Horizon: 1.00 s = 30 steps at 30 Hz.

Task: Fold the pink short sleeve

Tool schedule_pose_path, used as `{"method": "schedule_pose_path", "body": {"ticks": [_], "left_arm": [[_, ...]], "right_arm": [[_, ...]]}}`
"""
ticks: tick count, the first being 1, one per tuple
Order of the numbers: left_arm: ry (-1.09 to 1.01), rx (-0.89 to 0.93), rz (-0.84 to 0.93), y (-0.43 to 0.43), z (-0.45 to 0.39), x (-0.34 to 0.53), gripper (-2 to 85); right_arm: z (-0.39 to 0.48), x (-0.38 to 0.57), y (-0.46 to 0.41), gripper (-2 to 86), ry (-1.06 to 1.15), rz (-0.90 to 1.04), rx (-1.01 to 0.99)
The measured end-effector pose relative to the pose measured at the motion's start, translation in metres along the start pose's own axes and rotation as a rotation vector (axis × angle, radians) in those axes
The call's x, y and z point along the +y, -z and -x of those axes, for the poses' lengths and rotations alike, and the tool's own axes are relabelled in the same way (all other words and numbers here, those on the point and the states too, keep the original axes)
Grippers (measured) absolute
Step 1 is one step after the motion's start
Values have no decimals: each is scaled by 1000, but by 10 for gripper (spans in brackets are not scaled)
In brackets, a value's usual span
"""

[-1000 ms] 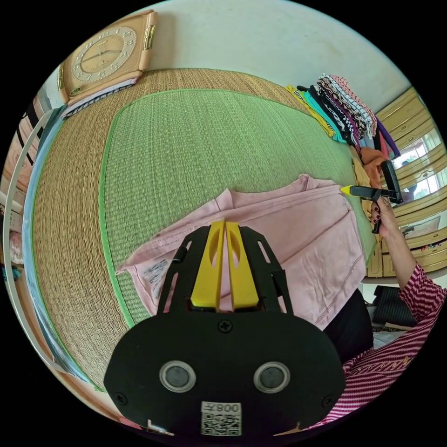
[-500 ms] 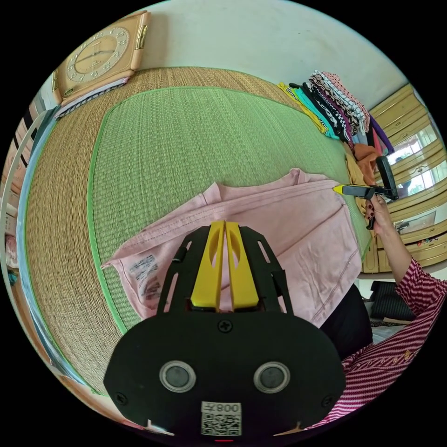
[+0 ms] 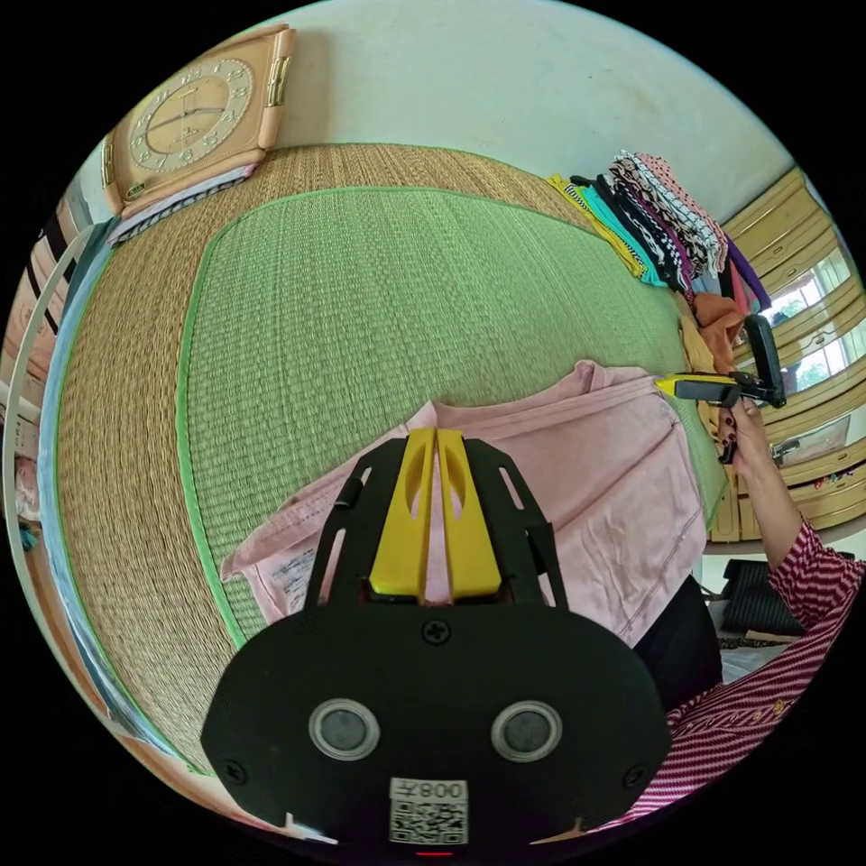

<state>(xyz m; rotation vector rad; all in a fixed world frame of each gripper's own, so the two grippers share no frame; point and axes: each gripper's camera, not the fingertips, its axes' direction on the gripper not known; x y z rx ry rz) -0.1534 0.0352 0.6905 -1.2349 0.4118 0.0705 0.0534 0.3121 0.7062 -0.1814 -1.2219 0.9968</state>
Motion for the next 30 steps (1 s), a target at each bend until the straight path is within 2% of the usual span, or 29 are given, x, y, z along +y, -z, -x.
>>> {"method": "schedule_pose_path", "body": {"ticks": [2,6,19,27,30], "left_arm": [[15,13,-8,-1,3,-1,2],[19,16,-11,-2,7,0,3],[31,7,-30,-7,21,3,1],[10,-76,-106,18,31,47,2],[53,-95,-60,11,49,61,2]], "right_arm": [[17,1,-13,1,50,30,-19],[31,-5,-34,1,87,90,73],[29,-45,-37,1,67,68,158],[27,-54,-25,1,49,46,187],[24,-50,-13,1,26,13,175]]}}
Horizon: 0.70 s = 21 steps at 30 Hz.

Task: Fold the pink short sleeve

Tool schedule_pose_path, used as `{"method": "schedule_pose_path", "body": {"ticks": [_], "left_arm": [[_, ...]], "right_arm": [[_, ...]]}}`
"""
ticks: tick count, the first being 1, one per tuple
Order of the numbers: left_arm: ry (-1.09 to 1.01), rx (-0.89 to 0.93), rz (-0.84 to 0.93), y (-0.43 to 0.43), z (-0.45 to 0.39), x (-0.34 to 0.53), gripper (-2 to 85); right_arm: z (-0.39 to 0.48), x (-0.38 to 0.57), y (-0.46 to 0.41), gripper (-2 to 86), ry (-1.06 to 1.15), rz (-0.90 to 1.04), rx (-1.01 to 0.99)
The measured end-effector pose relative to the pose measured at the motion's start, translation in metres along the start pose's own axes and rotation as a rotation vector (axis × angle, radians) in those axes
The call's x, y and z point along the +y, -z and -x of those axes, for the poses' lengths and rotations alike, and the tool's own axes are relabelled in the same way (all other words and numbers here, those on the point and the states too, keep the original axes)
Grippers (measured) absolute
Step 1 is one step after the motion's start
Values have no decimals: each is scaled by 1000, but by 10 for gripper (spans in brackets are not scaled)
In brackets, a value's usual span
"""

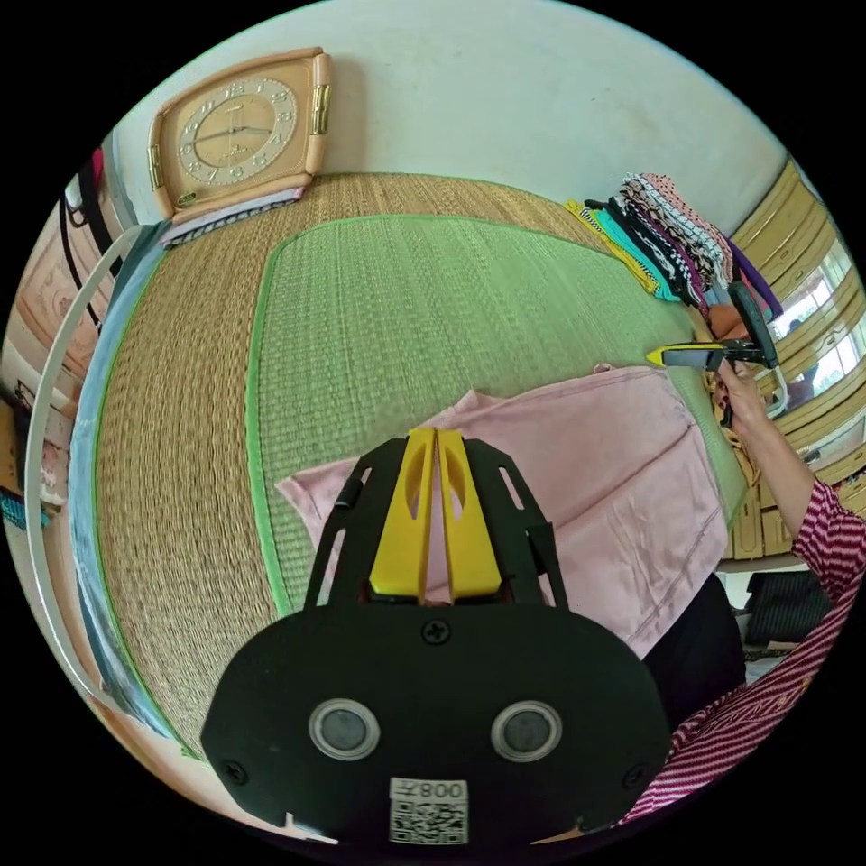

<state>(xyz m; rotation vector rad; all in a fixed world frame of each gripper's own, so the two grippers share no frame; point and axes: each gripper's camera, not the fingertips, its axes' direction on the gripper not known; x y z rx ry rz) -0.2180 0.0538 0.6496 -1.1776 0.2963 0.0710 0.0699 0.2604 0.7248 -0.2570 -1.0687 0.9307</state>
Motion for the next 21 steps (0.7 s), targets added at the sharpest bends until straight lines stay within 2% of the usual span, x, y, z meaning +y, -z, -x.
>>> {"method": "schedule_pose_path", "body": {"ticks": [7,13,21], "left_arm": [[106,44,-44,0,35,17,2],[153,89,-12,-7,54,22,1],[201,142,-77,26,79,70,1]], "right_arm": [[17,28,36,1,19,-102,-59],[0,24,7,1,-58,6,-104],[-26,24,48,1,-172,-69,-190]]}}
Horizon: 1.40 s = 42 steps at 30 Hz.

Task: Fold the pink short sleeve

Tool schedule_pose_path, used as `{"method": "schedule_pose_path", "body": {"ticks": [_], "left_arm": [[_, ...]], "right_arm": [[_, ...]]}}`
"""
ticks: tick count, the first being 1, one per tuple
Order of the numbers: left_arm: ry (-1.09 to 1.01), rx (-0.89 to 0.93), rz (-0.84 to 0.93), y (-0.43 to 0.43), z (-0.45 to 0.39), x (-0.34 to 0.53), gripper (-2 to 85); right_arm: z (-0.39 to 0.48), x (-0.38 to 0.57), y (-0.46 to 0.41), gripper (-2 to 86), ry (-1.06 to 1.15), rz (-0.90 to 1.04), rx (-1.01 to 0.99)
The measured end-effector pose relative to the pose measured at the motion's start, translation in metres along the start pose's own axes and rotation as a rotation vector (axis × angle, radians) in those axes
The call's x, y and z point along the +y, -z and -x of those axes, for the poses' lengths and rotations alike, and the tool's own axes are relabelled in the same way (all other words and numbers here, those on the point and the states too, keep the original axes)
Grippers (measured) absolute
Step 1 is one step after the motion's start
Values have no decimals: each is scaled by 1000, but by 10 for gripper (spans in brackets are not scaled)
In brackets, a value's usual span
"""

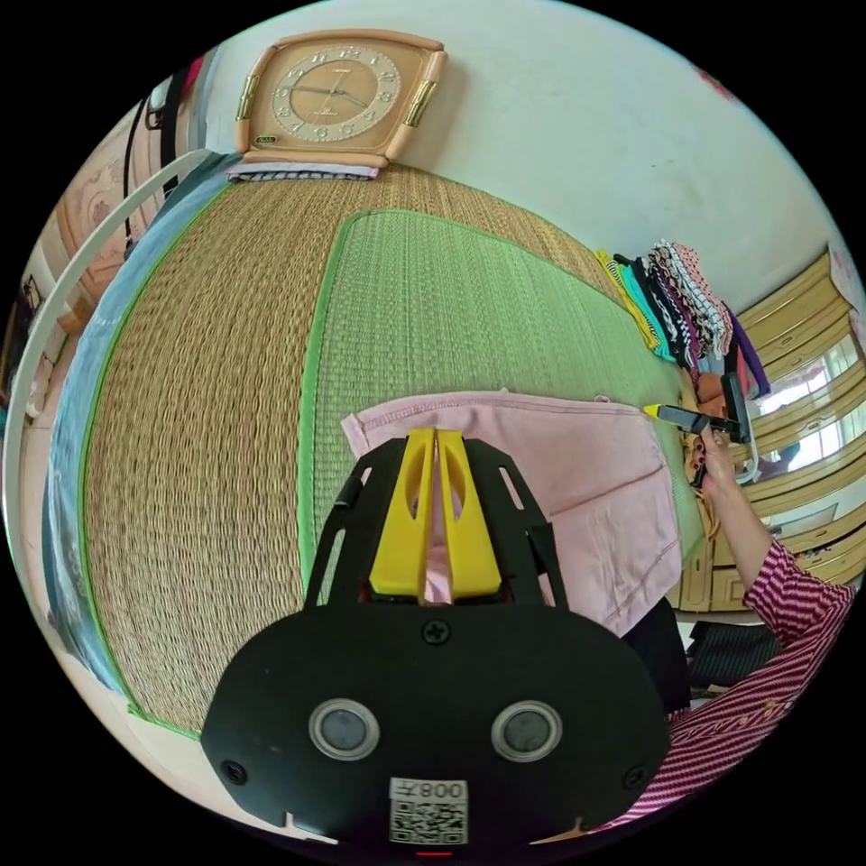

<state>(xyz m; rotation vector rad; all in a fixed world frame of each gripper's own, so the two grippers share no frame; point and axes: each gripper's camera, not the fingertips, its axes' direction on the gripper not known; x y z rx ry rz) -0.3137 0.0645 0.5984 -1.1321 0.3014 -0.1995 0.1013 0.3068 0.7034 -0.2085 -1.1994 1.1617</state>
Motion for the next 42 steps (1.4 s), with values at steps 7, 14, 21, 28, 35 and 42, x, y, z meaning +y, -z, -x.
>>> {"method": "schedule_pose_path", "body": {"ticks": [7,14,21,28,35,42], "left_arm": [[122,98,-3,22,33,71,2],[249,220,4,33,56,152,8],[251,255,36,28,55,182,43],[218,91,27,32,49,191,69],[189,31,74,16,49,192,65],[176,11,99,12,48,197,18]], "right_arm": [[-4,50,46,5,-50,-34,-80],[6,146,63,27,-103,-20,-188],[20,206,61,52,-155,8,-242],[38,216,66,60,-157,29,-158],[49,208,74,67,-163,20,-54],[47,208,77,69,-215,-6,-10]]}}
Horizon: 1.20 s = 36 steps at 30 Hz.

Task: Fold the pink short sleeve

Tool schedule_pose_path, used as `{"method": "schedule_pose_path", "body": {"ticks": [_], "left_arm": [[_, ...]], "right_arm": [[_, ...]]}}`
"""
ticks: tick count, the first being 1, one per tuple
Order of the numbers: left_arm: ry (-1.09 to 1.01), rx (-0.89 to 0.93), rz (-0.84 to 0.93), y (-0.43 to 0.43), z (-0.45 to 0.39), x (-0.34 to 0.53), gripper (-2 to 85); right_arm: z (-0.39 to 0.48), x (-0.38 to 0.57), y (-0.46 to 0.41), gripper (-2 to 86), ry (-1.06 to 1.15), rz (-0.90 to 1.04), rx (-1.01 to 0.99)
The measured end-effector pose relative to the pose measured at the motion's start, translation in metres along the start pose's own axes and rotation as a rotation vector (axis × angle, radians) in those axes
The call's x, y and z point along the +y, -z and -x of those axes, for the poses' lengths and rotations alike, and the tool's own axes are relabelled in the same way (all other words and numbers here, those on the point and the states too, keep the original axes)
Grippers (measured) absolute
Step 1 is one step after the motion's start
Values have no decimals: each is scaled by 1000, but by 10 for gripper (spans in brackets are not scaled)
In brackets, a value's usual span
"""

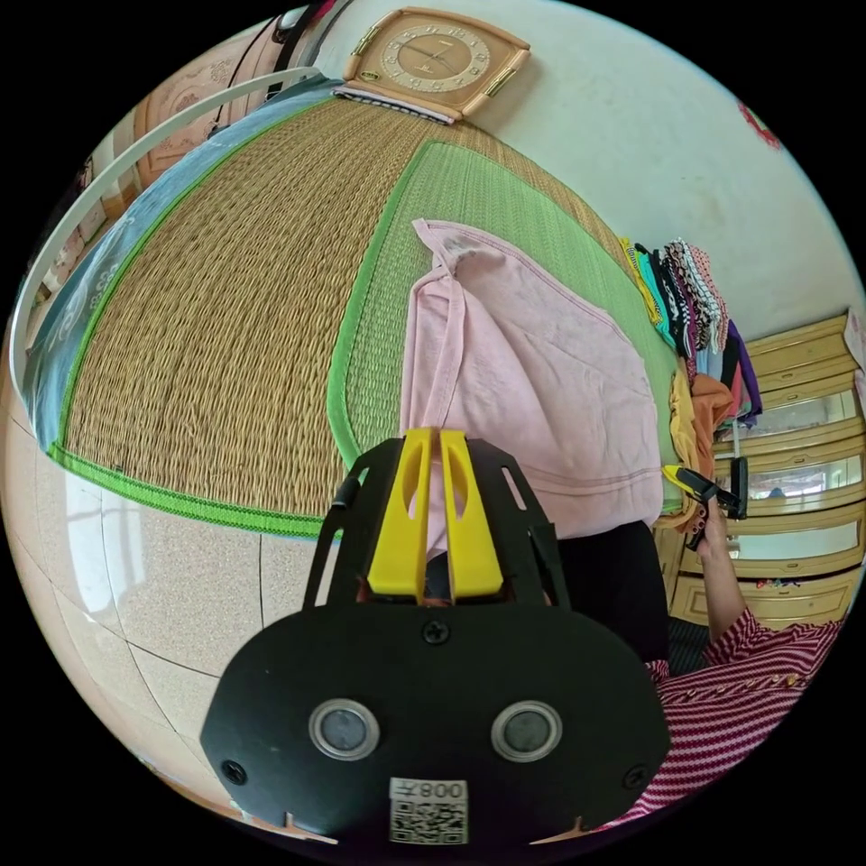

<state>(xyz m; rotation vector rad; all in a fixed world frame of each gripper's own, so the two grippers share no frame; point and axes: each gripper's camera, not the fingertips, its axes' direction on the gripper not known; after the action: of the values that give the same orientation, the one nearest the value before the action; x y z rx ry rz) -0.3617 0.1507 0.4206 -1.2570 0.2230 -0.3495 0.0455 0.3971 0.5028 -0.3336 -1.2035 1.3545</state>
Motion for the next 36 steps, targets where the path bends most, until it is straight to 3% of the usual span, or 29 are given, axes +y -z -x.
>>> {"method": "schedule_pose_path", "body": {"ticks": [12,19,36], "left_arm": [[-13,30,-16,2,-4,13,40],[-25,-39,24,-10,-12,17,22],[-16,44,-107,32,-26,30,1]], "right_arm": [[23,-5,-12,63,17,5,112],[34,-8,-21,45,26,8,144],[40,-10,-3,0,39,-42,70]]}}
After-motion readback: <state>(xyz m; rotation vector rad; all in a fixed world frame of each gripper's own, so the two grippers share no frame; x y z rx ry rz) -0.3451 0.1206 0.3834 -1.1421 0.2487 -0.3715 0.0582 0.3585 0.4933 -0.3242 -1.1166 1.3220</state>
